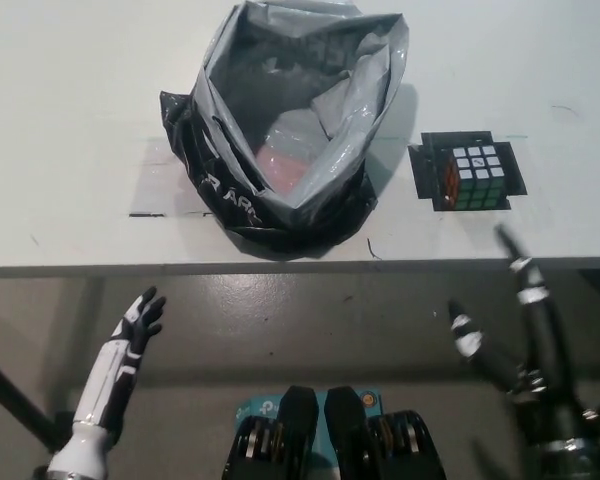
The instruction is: Use the right hand to pick up a rubix's cube and place it into a plastic bag and lift the bag
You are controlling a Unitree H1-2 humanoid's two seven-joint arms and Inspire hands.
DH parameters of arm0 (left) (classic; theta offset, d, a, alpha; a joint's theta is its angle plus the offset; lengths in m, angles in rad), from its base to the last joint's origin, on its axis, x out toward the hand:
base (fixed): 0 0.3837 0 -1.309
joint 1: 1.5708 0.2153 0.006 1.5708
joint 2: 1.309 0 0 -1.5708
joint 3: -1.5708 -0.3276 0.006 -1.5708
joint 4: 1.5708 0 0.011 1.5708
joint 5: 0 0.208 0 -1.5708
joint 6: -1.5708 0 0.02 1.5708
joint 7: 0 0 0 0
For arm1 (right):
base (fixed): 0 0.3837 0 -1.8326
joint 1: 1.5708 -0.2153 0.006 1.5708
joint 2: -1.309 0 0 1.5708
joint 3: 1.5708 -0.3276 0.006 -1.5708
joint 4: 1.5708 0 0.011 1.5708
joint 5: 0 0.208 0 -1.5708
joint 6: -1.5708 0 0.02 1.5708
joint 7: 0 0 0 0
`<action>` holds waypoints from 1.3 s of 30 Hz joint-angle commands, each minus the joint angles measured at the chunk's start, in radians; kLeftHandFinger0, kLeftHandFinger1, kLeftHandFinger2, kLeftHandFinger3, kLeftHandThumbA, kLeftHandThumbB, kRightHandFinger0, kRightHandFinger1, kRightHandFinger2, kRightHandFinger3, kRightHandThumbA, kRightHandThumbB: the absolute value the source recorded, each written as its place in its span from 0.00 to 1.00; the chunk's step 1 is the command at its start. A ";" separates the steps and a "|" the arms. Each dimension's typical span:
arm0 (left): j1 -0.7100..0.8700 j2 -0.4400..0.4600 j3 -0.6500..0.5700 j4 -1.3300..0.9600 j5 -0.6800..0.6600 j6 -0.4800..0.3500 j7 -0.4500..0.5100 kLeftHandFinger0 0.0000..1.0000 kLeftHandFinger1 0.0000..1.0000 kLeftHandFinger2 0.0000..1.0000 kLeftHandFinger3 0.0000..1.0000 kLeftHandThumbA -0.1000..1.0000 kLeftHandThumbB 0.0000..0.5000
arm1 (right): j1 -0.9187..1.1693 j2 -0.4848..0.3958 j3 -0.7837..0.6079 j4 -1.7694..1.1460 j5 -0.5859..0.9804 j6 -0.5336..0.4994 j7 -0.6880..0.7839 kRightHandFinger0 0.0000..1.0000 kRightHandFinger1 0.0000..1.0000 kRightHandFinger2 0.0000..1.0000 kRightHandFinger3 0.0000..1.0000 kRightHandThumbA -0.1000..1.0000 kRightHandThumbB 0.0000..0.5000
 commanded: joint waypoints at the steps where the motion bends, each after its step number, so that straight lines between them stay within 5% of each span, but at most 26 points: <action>1: -0.021 -0.008 -0.014 -0.021 -0.010 -0.042 -0.024 1.00 1.00 1.00 1.00 1.00 0.49 | -0.079 -0.009 -0.062 -0.072 -0.068 0.037 -0.060 1.00 1.00 1.00 1.00 0.64 0.42; 5: -0.026 -0.010 -0.015 -0.019 -0.013 -0.034 -0.027 1.00 1.00 1.00 1.00 1.00 0.50 | -0.159 -0.023 -0.094 -0.075 -0.059 0.106 -0.034 1.00 1.00 1.00 1.00 0.62 0.41; 7: -0.026 -0.011 -0.015 -0.023 -0.008 -0.024 -0.028 1.00 1.00 1.00 1.00 1.00 0.50 | -0.208 -0.031 -0.103 -0.062 -0.068 0.175 -0.011 1.00 1.00 1.00 1.00 0.75 0.45; 13: -0.021 -0.010 -0.011 -0.032 -0.013 -0.017 -0.029 1.00 1.00 1.00 1.00 1.00 0.50 | -0.398 -0.065 -0.098 0.076 -0.154 0.348 0.003 1.00 1.00 1.00 1.00 0.92 0.67; 21: -0.017 -0.009 -0.006 -0.023 -0.011 -0.034 -0.025 1.00 1.00 1.00 1.00 1.00 0.43 | -0.628 -0.099 -0.035 0.290 -0.187 0.519 0.061 1.00 1.00 1.00 1.00 0.92 0.85; 26: -0.014 -0.009 -0.004 -0.024 -0.013 -0.031 -0.026 1.00 1.00 1.00 1.00 1.00 0.45 | -0.707 -0.088 -0.033 0.398 -0.130 0.556 0.060 1.00 1.00 1.00 1.00 0.88 0.83; 30: -0.008 -0.010 -0.004 -0.024 -0.005 -0.032 -0.022 1.00 1.00 1.00 1.00 1.00 0.46 | -0.740 -0.061 -0.042 0.505 -0.092 0.544 0.028 1.00 1.00 1.00 1.00 0.91 0.93; 39: -0.010 -0.005 0.001 -0.023 -0.007 -0.041 -0.023 1.00 1.00 1.00 1.00 1.00 0.47 | -0.780 -0.046 -0.053 0.666 -0.037 0.533 0.014 1.00 1.00 1.00 1.00 0.90 0.98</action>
